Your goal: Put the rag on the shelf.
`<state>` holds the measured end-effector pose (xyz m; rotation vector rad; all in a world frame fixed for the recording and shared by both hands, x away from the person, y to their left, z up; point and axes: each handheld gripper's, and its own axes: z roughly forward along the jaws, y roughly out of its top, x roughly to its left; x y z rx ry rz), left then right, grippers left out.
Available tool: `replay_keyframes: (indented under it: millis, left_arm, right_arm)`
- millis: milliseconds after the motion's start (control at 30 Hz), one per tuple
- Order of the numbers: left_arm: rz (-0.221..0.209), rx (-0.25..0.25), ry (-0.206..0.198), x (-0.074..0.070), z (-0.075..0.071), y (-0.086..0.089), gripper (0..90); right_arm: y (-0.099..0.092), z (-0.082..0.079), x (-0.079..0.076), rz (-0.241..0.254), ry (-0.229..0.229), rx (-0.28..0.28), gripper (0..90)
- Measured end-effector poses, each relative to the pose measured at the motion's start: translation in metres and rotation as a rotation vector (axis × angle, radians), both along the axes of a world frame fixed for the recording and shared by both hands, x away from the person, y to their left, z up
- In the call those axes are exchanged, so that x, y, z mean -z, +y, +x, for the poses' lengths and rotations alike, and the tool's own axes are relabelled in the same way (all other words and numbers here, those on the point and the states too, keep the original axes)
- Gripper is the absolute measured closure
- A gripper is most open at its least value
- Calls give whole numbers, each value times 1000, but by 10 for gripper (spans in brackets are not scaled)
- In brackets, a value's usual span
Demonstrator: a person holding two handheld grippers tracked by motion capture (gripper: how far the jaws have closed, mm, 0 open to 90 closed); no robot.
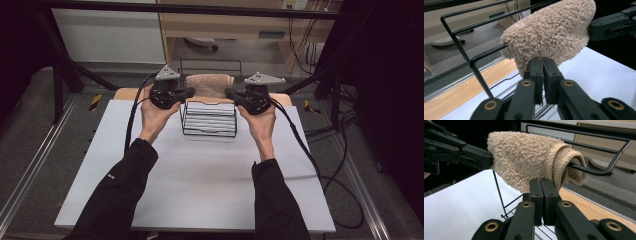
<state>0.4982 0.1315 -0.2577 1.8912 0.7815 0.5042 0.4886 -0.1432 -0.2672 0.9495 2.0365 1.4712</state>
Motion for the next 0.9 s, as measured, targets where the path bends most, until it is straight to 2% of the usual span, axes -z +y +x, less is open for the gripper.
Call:
replay_keyframes:
  millis: [233,333,467,667,900]
  left_arm:
    - [-20,3,0,-7,-10,11,743]
    - [-28,6,13,-9,-13,17,679]
    - [-18,-4,13,-8,-17,24,590]
    - [-2,-16,18,-3,-24,34,471]
    - [9,-26,32,11,-36,48,329]
  right_arm:
    - [-7,-10,-6,17,-13,-9,798]
    - [-9,-14,-9,28,-15,-15,762]
    - [-12,-20,-11,31,-10,-24,716]
    - [-16,-27,-12,24,-2,-32,602]
    - [-26,-37,-9,27,13,-21,435]
